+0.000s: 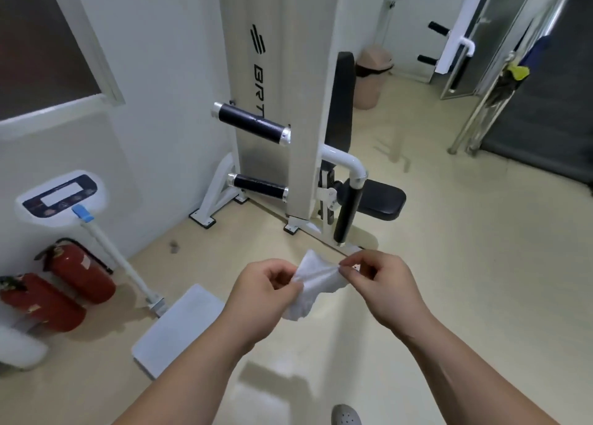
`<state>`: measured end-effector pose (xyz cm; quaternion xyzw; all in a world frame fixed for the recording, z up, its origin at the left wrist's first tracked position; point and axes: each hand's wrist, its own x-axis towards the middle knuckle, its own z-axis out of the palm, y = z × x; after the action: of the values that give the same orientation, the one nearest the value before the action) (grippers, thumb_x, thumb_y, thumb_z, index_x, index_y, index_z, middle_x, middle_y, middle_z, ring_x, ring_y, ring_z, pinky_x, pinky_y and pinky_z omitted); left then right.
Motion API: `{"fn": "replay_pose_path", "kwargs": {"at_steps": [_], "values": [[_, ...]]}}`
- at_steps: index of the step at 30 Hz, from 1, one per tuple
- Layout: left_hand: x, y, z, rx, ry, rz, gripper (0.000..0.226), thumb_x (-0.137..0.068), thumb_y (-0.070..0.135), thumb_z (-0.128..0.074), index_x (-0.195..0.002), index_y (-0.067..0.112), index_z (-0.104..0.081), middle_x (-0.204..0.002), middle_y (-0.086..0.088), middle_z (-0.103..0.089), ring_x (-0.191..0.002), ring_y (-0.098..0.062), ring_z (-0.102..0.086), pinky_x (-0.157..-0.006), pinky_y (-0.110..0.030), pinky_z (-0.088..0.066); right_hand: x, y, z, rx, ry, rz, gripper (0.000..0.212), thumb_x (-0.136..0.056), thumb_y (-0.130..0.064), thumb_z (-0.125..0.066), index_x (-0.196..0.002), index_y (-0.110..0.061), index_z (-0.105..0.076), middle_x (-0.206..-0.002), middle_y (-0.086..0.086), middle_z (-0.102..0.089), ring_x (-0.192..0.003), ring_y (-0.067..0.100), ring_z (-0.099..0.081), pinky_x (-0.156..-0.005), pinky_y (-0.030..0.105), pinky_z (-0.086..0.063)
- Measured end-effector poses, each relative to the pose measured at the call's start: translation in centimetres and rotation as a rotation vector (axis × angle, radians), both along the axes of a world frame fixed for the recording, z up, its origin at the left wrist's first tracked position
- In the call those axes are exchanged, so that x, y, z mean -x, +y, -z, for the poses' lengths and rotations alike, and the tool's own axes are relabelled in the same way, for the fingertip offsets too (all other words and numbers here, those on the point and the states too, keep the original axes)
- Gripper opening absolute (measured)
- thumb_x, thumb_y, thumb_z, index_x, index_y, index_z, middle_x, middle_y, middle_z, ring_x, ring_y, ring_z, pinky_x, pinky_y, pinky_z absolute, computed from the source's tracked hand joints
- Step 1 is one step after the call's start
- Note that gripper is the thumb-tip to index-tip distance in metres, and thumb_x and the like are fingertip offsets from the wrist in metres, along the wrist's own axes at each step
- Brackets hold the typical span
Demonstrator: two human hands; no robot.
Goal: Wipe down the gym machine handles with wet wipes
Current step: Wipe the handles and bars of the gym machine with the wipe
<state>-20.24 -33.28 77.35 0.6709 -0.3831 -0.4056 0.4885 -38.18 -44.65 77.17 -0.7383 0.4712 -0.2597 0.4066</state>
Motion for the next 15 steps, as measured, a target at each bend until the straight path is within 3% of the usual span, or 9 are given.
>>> {"fn": "replay_pose_path", "kwargs": {"at_steps": [4, 10, 12, 15], "values": [[3.7, -5.3, 0.2, -0.014, -0.006, -0.080, 0.019, -0.086, 0.009, -0.073, -0.069, 0.018, -0.071, -0.073, -0.010, -0.072, -0.064, -0.015, -0.057, -0.060, -0.027, -0.043, 2.9, -4.8, 0.8, 0.105, -0.030, 0.037, 0.018, -0.091, -0.020, -0.068, -0.078, -0.032, -0.068, -0.064, -0.012, -0.063, -0.063, 0.009, -0.060, -0.061, 0.028, -0.048], [8.3, -11.8, 2.0, -0.178, -0.127, -0.117, 0.021, -0.083, 0.017, -0.079, -0.069, 0.020, -0.064, -0.062, 0.011, -0.061, -0.055, -0.012, -0.046, -0.053, -0.019, -0.034, 4.7, -11.3, 3.1, -0.008, -0.237, 0.067, 0.020, -0.094, -0.016, -0.064, -0.081, -0.030, -0.066, -0.077, -0.009, -0.071, -0.078, 0.014, -0.070, -0.075, 0.046, -0.060], [9.1, -12.7, 2.2, -0.172, -0.244, -0.186, 0.016, -0.081, 0.022, -0.081, -0.084, 0.030, -0.068, -0.078, 0.019, -0.066, -0.059, -0.001, -0.055, -0.056, -0.010, -0.038, 4.7, -12.9, 3.9, -0.035, -0.273, 0.045, 0.019, -0.094, -0.015, -0.064, -0.081, -0.028, -0.065, -0.076, -0.006, -0.070, -0.077, 0.017, -0.069, -0.074, 0.042, -0.059], [9.4, -12.3, 1.9, -0.078, -0.583, -0.305, 0.039, -0.085, 0.020, -0.075, -0.111, 0.043, -0.059, -0.116, 0.022, -0.055, -0.088, 0.004, -0.055, -0.072, -0.003, -0.039, 4.1, -14.8, 4.8, -0.060, -0.315, -0.006, 0.018, -0.095, -0.017, -0.064, -0.082, -0.029, -0.064, -0.078, -0.011, -0.068, -0.074, 0.007, -0.063, -0.067, 0.021, -0.050]]}}
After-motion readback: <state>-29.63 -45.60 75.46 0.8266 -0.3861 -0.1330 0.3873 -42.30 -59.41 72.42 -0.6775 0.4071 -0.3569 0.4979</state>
